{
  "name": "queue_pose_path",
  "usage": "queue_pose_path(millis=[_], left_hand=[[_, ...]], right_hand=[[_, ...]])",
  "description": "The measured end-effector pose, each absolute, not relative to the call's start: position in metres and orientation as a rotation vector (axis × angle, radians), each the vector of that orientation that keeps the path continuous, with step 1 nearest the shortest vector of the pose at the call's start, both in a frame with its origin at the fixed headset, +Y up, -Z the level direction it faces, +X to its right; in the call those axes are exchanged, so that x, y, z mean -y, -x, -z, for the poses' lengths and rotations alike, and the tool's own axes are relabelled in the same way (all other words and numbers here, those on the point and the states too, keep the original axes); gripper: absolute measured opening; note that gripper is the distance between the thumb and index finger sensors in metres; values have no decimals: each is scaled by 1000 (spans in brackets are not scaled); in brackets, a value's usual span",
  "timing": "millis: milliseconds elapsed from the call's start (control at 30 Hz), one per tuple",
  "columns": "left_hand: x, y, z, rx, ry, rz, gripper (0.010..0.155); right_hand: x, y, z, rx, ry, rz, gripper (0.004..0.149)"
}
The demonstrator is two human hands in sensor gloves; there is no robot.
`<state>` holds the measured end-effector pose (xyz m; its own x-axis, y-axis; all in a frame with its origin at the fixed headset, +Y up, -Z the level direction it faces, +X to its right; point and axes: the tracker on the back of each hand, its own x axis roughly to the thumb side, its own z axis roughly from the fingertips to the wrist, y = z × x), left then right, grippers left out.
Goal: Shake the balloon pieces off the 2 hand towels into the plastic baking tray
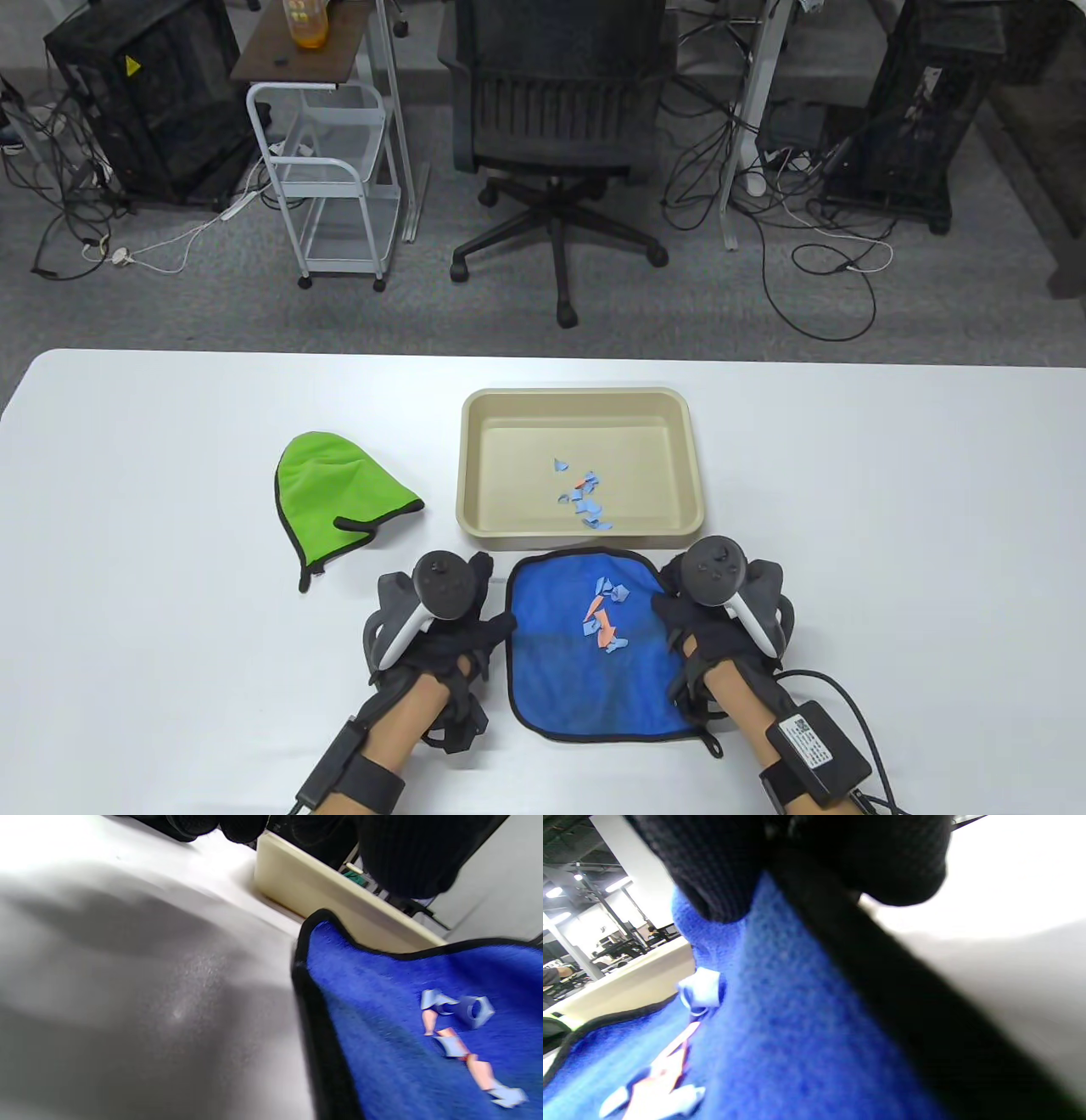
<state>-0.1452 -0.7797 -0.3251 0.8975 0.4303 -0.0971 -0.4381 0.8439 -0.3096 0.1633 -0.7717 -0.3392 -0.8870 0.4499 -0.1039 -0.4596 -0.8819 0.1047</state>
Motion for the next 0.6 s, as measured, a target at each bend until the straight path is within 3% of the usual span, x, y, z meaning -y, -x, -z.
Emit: queue_pose_path(millis=[233, 600], left_hand=[[790, 124, 343, -135, 379, -291, 89], [803, 107, 354, -239, 415, -215, 84]], right_hand=[[771, -163, 339, -179, 90, -2633, 41], [769, -162, 338, -209, 77, -2637, 41]])
